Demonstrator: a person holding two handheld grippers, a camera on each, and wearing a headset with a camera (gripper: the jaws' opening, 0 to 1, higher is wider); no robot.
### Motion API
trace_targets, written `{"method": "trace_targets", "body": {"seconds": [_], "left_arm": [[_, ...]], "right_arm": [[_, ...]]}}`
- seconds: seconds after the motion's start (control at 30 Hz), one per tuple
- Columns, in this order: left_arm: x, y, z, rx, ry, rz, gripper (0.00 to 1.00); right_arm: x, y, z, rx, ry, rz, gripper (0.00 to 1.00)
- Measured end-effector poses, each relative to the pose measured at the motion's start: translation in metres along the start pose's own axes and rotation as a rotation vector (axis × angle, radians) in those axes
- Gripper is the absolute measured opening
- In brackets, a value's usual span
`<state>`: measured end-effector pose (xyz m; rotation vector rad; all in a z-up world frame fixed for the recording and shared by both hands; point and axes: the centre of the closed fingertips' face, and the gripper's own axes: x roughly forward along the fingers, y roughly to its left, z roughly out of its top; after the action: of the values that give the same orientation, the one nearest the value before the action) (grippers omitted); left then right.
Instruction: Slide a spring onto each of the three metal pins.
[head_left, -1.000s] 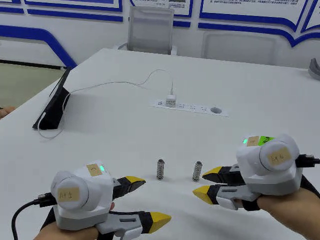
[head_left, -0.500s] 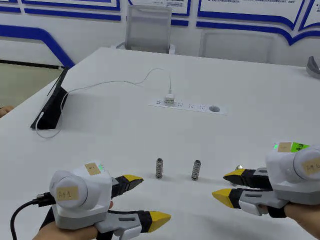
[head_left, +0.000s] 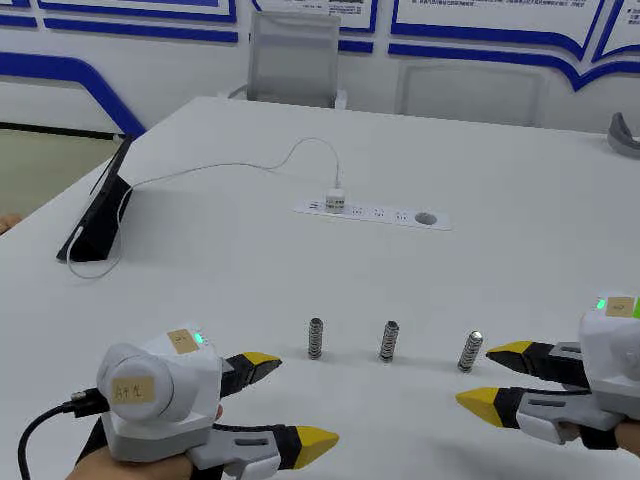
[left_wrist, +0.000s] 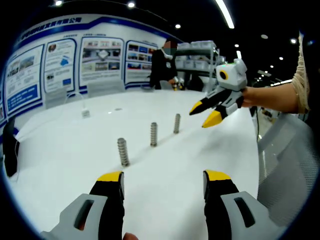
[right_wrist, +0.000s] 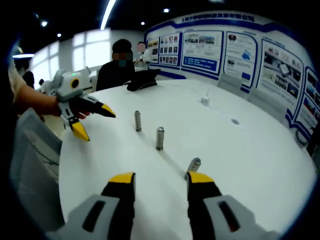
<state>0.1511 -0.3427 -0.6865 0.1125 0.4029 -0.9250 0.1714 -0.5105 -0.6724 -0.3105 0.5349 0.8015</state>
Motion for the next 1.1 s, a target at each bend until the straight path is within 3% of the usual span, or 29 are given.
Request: {"method": "trace_targets", "body": {"seconds": [0.43, 1.1], "left_arm": [[0.000, 0.002, -0.001, -0.002, 0.007, 0.005, 0.67], [-0.001, 0.008, -0.006, -0.018, 0.013, 0.026, 0.71]], "right_arm": [[-0.007, -0.008, -0.009, 0.014, -0.037, -0.016, 0.60], [-0.007, -0.008, -0.016, 0.025, -0.055, -0.020, 0.69]]}}
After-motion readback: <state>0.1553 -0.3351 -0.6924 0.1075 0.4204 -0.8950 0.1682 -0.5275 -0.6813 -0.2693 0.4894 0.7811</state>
